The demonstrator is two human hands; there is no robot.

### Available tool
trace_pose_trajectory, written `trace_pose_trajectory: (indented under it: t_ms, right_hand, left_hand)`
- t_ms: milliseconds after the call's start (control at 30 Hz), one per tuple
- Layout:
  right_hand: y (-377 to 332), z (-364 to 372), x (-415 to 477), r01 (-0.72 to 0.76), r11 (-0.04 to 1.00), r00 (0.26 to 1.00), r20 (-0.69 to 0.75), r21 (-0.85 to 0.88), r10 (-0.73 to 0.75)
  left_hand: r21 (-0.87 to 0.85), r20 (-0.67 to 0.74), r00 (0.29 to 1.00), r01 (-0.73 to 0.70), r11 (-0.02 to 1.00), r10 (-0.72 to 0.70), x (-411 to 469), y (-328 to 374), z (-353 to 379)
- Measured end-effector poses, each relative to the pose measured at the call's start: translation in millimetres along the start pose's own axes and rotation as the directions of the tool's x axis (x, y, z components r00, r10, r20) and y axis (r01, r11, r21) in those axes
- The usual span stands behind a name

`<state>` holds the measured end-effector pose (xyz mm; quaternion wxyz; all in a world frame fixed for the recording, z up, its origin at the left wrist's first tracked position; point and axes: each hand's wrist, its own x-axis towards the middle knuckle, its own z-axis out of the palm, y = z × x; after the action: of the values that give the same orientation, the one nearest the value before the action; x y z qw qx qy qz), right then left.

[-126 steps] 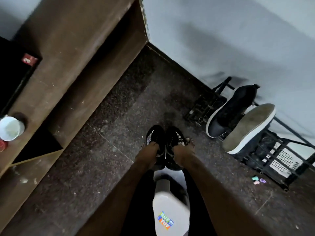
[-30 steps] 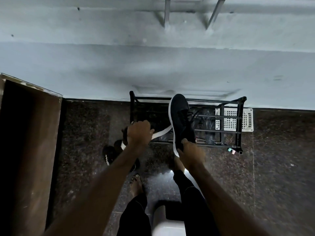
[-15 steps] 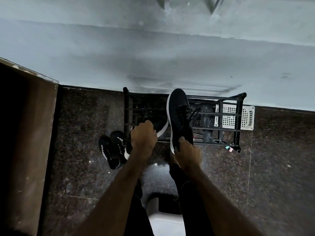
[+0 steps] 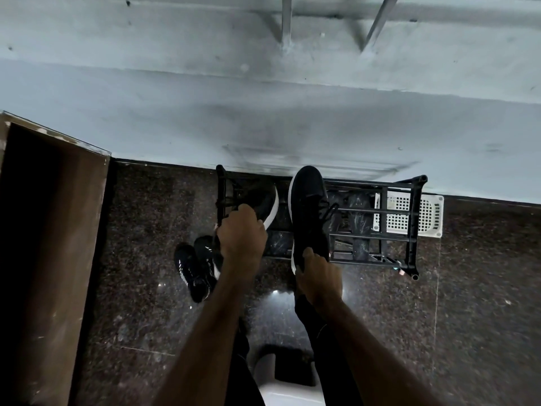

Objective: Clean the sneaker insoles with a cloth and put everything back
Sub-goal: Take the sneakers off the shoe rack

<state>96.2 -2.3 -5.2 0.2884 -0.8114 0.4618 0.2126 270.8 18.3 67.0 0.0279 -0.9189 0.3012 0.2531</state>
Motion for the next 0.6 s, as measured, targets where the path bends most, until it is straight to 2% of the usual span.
trace_pose_trajectory:
  t_ms: [133, 200, 300, 467, 600]
  right_hand:
    - [-3, 8, 10, 0.01, 0.999, 1.0, -0.008, -0.04, -0.01]
    - [-3, 11, 15, 0.003, 0.998, 0.999, 0.034, -0.062, -0.001]
    - [3, 18, 21, 0.024, 0.993, 0.996, 0.093, -0.113, -0.014]
    - [12, 36, 22, 0.049, 0.992, 0.997, 0.064, -0.118, -0.042]
    - [16, 48, 22, 0.059, 0.995, 0.998, 0.004, -0.084, -0.059]
  left_hand:
    - [-0.161, 0.034, 0.998, 0.066, 0.985, -0.062, -8, 13, 46]
    - [-0.25, 0.061, 0.994, 0.108, 0.962, -0.096, -16, 15, 69]
    - [-0.218, 0.128, 0.991, 0.077, 0.973, -0.05, -28, 10, 101]
    - [-0.267, 0.154, 0.97, -0.142, 0.953, 0.187, -41, -24, 154]
    - [-0.1, 0.191, 0.893, -0.396, 0.913, 0.408, -44, -46, 165]
